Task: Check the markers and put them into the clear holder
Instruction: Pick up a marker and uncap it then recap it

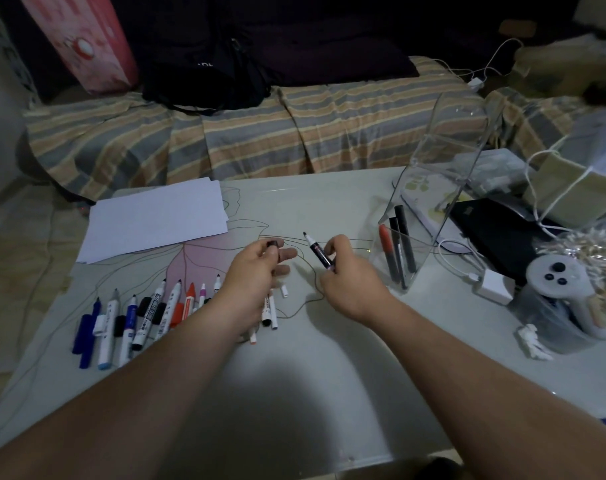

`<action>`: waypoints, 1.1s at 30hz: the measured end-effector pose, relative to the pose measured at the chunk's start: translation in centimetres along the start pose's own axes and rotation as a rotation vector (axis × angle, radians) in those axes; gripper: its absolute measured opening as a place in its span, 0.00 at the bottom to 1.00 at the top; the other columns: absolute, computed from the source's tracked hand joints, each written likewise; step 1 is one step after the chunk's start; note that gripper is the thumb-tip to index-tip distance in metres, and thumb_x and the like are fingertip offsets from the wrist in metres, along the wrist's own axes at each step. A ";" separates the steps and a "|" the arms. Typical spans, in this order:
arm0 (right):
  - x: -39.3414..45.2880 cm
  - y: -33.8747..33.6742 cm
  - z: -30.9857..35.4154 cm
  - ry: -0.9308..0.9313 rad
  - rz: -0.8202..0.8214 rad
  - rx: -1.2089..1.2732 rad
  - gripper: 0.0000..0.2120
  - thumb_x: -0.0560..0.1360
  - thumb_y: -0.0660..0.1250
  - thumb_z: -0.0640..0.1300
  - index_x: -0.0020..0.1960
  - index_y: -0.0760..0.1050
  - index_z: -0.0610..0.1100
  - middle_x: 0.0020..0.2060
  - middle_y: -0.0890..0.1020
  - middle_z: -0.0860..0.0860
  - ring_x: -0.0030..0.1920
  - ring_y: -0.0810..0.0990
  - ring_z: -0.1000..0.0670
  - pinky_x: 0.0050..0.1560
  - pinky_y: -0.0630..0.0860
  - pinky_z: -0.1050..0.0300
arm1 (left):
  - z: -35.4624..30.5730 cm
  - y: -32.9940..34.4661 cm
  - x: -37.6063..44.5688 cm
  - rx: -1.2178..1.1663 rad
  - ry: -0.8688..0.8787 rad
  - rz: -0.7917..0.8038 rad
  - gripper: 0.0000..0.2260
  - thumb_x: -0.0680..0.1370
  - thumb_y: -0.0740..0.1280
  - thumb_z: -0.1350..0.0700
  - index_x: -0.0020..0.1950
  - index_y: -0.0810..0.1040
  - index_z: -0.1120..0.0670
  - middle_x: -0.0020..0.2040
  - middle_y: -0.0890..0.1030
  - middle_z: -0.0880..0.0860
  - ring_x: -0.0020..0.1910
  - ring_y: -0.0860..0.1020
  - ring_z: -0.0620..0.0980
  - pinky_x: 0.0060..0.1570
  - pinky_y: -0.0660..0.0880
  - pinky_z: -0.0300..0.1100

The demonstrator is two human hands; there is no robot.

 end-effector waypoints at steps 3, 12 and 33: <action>-0.7 -0.9 2.2 -0.120 -0.034 -0.012 0.12 0.77 0.59 0.42 0.58 0.66 0.52 0.37 0.77 0.52 0.40 0.76 0.46 0.38 0.70 0.51 | 1.7 0.8 -0.3 -0.495 -0.273 0.027 0.09 0.86 0.57 0.55 0.50 0.75 0.53 0.53 0.87 0.55 0.44 0.83 0.53 0.39 0.72 0.41; -1.0 -2.7 2.8 -0.196 -0.138 -0.139 0.10 0.79 0.61 0.57 0.57 0.73 0.54 0.39 0.80 0.53 0.43 0.79 0.46 0.44 0.77 0.48 | -4.3 -1.7 -1.3 0.471 0.258 -0.047 0.05 0.74 0.70 0.52 0.46 0.76 0.47 0.34 0.80 0.49 0.32 0.76 0.49 0.35 0.73 0.43; -2.6 -4.3 5.4 -0.327 -0.282 -0.470 0.13 0.79 0.60 0.62 0.54 0.80 0.57 0.40 0.78 0.54 0.46 0.79 0.47 0.52 0.71 0.48 | -7.5 0.1 -3.4 0.945 0.670 0.107 0.09 0.81 0.67 0.56 0.58 0.77 0.44 0.51 0.81 0.45 0.50 0.77 0.46 0.51 0.75 0.44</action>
Point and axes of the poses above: each hand's wrist, its own x-axis towards the middle knuckle, its own y-axis out of the palm, z = x × y, the point moved 10 cm from there along x, towards the middle knuckle
